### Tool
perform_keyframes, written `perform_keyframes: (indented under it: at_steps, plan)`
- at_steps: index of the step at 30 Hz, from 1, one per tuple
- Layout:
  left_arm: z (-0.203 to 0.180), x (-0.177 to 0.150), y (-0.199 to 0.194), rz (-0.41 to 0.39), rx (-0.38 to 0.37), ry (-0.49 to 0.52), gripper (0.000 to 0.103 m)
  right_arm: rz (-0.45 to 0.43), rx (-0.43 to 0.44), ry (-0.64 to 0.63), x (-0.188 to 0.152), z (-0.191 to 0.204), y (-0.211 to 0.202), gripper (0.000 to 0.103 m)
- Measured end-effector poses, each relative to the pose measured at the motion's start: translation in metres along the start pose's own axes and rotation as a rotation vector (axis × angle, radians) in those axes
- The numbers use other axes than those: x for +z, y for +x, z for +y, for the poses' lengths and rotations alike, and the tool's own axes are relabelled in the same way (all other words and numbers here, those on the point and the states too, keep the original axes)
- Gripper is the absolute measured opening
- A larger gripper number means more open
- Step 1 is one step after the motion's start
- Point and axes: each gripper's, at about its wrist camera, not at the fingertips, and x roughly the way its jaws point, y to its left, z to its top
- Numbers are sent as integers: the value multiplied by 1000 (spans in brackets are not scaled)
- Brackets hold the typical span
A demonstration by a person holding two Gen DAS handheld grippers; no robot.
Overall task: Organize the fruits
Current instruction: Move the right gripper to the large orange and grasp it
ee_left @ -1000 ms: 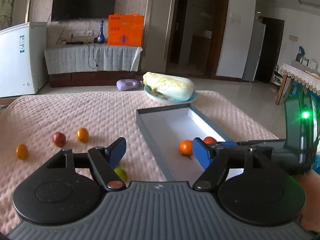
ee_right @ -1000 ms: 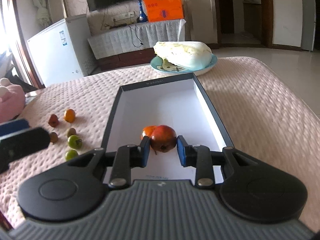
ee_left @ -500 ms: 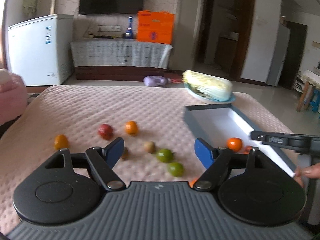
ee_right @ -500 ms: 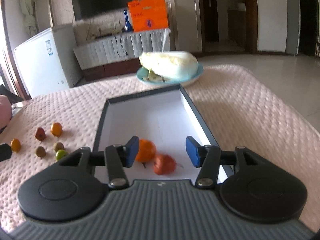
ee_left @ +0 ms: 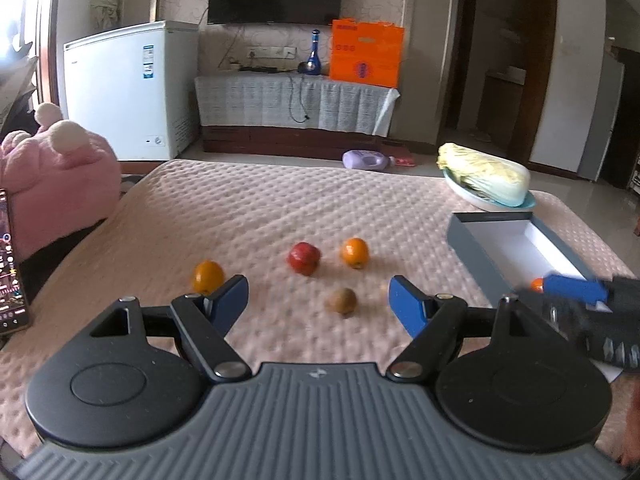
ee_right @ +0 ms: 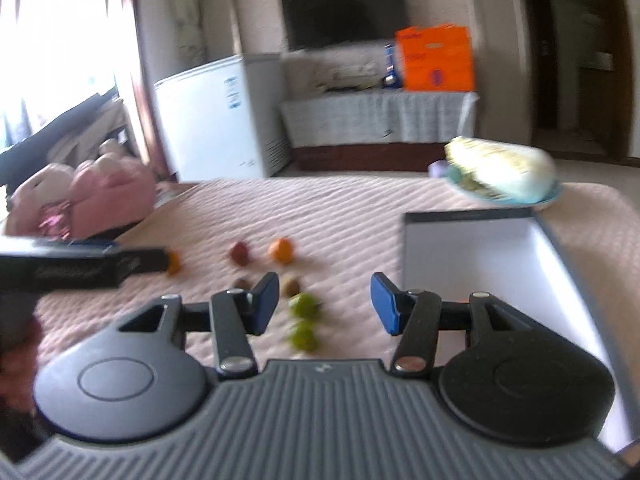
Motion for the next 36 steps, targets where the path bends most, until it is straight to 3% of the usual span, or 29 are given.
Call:
perform_keyframes:
  at_steps: [6,19,23,26,29,36]
  plan:
    - [16,6,3,-8,8,-37,81,111,-21,-142,-20,29,8,48]
    - [19,6,7,-5,-3,-51,81,244,-203,-208,-32,25,42,49]
    - [22,6,9,0,-1,-64,81,252,-218,-274,-36,29,44,48]
    - [21,6,11,2,0,-60,81,242,-218,-273,-33,27,41,36]
    - [20,5,11,3,-1,-60,81,247,-195,-235,-31,22,40,36]
    - [19,4,14,12,5,-53,81,263,-220,-311,-37,30,44,37]
